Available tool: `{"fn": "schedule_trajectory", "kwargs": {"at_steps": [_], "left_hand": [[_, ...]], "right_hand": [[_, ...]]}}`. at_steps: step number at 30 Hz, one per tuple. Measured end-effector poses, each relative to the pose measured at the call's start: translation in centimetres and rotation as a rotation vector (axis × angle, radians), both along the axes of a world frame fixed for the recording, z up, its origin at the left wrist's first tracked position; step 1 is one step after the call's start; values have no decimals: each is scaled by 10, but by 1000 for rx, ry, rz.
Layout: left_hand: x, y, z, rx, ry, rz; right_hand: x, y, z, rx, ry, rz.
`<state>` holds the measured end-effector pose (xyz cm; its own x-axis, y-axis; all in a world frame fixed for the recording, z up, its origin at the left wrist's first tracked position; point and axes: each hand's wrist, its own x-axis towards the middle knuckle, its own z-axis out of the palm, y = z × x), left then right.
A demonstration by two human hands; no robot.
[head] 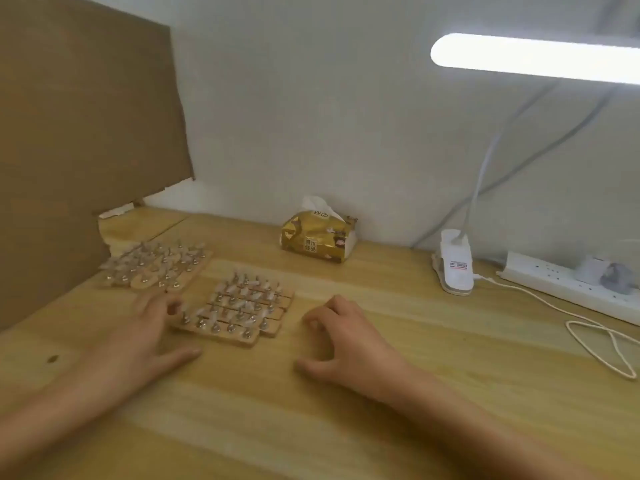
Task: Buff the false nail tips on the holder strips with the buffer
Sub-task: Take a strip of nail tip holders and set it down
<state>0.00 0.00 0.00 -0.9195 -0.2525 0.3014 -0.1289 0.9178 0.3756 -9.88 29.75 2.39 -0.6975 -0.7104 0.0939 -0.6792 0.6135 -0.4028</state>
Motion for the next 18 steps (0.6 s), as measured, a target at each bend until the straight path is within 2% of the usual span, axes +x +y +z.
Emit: {"fn": "schedule_trajectory", "kwargs": {"at_steps": [2, 4, 9, 14, 18], "left_hand": [[-11, -3, 7, -30, -140, -19], [-20, -6, 16, -45, -198, -45], [-40, -18, 29, -38, -311, -152], [-55, -14, 41, 66, -357, -256], [-65, -7, 40, 94, -349, -270]], "right_hand": [[-5, -13, 2, -63, -77, -67], [-10, -25, 5, -81, -105, -115], [-31, -47, 8, 14, -110, -127], [-45, -53, 9, 24, -178, -107], [-56, -49, 14, 97, -140, -99]]}}
